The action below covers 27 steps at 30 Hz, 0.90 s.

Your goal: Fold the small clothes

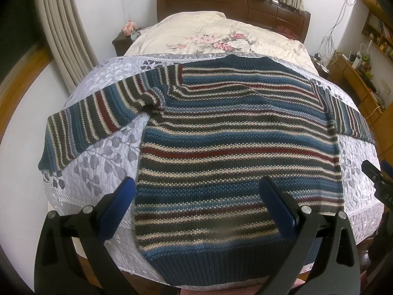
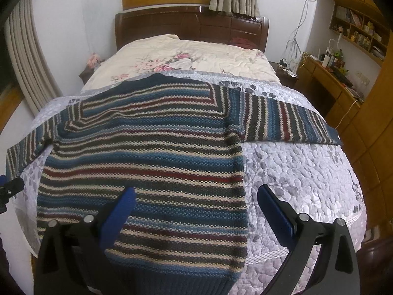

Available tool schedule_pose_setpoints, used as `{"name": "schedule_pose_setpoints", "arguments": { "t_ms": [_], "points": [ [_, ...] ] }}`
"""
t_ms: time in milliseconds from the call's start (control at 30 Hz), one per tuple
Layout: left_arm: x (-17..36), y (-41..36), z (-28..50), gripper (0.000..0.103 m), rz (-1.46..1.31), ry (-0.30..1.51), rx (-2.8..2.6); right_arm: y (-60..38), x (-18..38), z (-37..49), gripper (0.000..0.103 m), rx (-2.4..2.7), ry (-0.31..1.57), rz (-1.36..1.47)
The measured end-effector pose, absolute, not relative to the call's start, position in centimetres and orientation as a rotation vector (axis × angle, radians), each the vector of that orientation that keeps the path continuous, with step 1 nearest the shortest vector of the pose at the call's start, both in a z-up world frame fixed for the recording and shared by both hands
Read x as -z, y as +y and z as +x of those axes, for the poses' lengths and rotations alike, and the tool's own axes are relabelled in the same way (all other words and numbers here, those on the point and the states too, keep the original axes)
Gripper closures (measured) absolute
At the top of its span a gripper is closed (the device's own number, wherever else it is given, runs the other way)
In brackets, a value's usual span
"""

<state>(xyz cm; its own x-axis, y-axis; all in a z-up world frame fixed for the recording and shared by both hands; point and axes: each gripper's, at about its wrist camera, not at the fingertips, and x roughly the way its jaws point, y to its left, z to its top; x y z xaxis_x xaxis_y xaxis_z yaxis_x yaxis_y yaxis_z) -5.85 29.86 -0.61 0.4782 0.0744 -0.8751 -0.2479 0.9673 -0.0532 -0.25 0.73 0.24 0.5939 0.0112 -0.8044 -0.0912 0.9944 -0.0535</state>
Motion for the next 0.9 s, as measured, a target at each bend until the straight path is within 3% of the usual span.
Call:
{"name": "schedule_pose_setpoints", "arguments": {
  "t_ms": [900],
  "points": [
    [1.01, 29.95, -5.85, 0.003, -0.177, 1.062, -0.199, 0.99, -0.07, -0.21, 0.004, -0.063, 0.936, -0.087]
  ]
}}
